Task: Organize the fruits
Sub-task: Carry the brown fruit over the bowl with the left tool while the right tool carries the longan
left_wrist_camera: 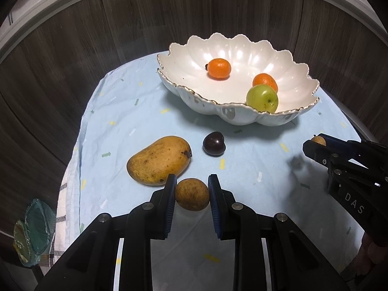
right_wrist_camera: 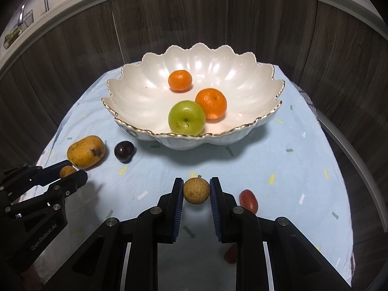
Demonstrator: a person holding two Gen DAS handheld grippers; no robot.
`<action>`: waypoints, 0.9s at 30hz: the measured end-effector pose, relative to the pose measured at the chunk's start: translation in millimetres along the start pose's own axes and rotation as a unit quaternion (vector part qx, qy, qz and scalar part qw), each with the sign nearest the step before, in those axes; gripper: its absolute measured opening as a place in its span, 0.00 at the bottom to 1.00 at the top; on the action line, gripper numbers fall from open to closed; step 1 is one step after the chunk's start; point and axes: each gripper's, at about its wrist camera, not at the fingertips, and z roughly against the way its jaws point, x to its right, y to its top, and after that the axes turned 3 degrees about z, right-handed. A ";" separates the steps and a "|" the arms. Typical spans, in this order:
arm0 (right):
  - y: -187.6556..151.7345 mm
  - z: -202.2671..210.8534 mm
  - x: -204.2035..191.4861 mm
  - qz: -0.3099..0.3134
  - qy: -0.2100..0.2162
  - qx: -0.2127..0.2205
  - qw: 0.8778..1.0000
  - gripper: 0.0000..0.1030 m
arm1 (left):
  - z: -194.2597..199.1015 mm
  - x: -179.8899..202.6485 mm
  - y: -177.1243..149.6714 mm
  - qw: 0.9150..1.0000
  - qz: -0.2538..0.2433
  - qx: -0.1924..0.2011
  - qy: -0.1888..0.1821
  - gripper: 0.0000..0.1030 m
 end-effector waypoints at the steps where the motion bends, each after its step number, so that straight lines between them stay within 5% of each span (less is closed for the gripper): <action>1: 0.7 1.9 -0.1 0.000 0.000 0.002 1.000 0.22 | 1.2 0.1 0.4 1.000 0.000 0.001 0.000 0.26; 27: 31.7 24.1 9.2 -0.004 -0.010 0.037 0.999 0.22 | 22.5 1.8 36.3 0.999 -0.002 0.035 -0.006 0.26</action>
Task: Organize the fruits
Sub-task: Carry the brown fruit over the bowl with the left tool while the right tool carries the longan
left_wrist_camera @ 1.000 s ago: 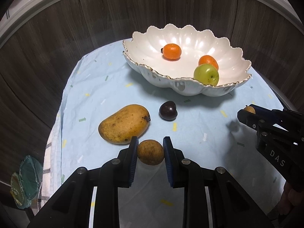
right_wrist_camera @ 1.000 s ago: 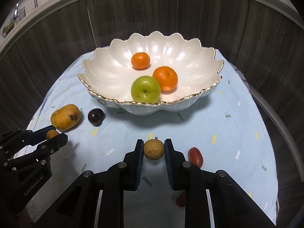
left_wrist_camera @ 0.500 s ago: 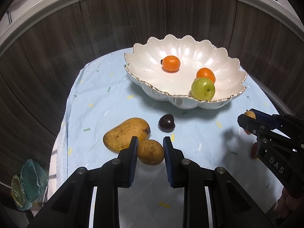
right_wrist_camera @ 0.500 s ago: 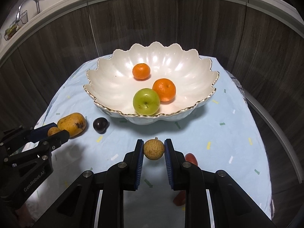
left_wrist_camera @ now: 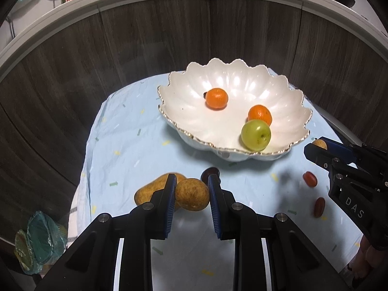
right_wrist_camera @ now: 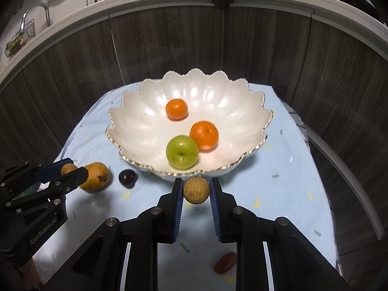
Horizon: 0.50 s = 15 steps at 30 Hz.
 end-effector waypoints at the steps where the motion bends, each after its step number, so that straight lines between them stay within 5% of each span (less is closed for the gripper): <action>1: 2.3 0.3 1.7 -0.001 -0.001 0.002 1.000 0.22 | 0.7 0.7 3.1 1.000 -0.001 0.003 0.000 0.26; 15: 28.9 4.6 22.5 -0.008 -0.019 0.025 0.999 0.22 | 4.6 11.1 38.5 1.000 -0.006 0.026 -0.013 0.26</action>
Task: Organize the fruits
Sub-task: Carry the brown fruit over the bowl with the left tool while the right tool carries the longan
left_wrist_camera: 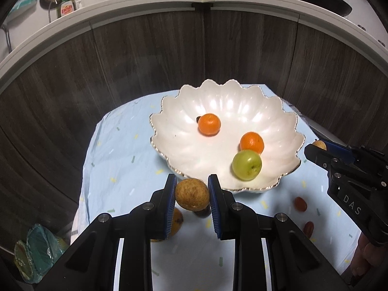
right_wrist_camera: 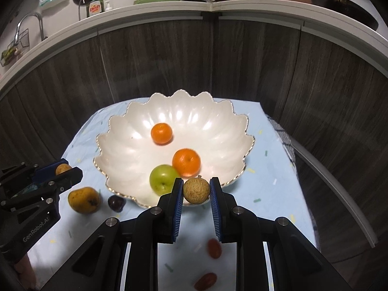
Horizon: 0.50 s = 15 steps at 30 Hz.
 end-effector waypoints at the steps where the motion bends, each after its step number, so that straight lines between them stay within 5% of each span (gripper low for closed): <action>1: 0.7 0.2 1.1 0.000 -0.001 0.001 1.000 0.22 | -0.2 0.7 1.5 1.000 -0.001 0.001 -0.001 0.26; 15: 22.3 -13.0 17.0 -0.003 -0.011 0.005 1.000 0.22 | -15.9 3.2 25.5 1.000 -0.009 0.003 -0.006 0.26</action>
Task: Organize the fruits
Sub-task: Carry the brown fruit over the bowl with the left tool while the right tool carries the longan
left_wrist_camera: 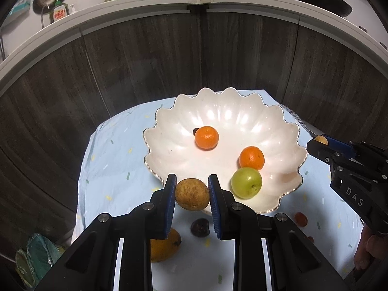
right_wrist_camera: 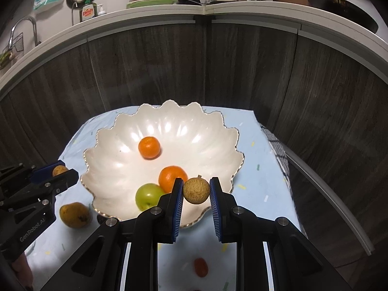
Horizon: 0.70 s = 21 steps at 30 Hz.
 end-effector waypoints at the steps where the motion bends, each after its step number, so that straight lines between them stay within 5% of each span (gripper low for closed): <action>1: 1.1 -1.3 0.7 0.000 -0.001 0.000 1.000 0.22 | -1.5 0.4 1.6 1.000 -0.001 0.000 0.000 0.26; 21: 21.4 -35.8 16.9 -0.007 -0.010 -0.018 1.000 0.22 | -37.4 -0.6 34.3 1.000 -0.001 -0.010 -0.003 0.26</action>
